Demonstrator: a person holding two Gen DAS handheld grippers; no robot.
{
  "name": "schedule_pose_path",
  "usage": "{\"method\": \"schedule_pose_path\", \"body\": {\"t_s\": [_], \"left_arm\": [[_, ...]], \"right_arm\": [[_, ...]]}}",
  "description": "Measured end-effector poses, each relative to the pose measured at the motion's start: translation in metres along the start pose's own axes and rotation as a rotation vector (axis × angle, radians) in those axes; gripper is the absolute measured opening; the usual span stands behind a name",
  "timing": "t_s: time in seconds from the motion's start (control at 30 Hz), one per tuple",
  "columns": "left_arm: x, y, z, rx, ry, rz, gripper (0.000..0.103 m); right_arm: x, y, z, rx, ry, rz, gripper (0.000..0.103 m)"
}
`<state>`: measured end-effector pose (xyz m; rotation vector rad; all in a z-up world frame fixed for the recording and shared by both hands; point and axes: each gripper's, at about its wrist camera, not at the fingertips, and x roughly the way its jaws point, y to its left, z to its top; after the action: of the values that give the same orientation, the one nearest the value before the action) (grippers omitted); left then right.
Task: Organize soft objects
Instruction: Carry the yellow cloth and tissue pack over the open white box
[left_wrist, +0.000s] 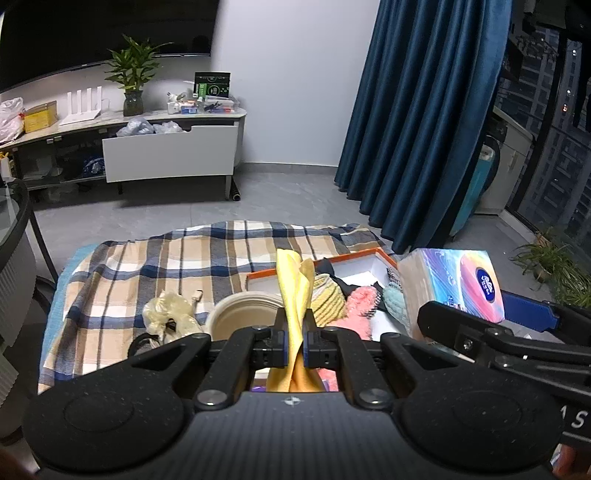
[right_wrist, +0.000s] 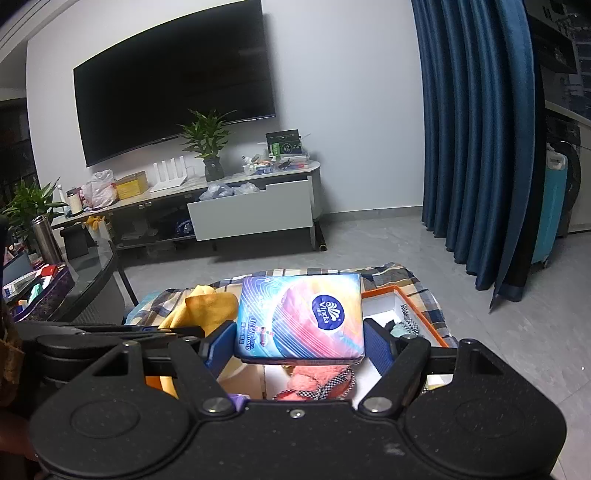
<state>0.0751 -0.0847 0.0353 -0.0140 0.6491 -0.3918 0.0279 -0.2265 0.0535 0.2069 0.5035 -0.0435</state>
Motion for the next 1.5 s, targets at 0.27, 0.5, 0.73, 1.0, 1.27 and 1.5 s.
{"method": "schedule_pose_path", "body": {"t_s": [0.27,0.5,0.73,1.0,1.27,1.5], "left_arm": [[0.005,-0.009,0.000,0.013,0.013,-0.031,0.010],[0.009,-0.025,-0.001,0.041,0.022,-0.064,0.010],[0.017,-0.039,0.000,0.065,0.037,-0.091,0.010],[0.036,-0.050,0.003,0.055,0.080,-0.117,0.010],[0.050,-0.053,0.007,0.050,0.114,-0.124,0.010],[0.064,-0.058,0.013,0.058,0.135,-0.135,0.010]], "right_arm": [[-0.003,-0.019,-0.002,0.026,-0.003,-0.040,0.088],[-0.008,-0.040,-0.004,0.060,-0.007,-0.084,0.088],[-0.010,-0.056,-0.007,0.089,-0.004,-0.117,0.088],[-0.009,-0.073,-0.011,0.116,0.006,-0.141,0.088],[0.000,-0.084,-0.016,0.138,0.025,-0.142,0.088],[0.008,-0.090,-0.017,0.152,0.037,-0.142,0.088]]}}
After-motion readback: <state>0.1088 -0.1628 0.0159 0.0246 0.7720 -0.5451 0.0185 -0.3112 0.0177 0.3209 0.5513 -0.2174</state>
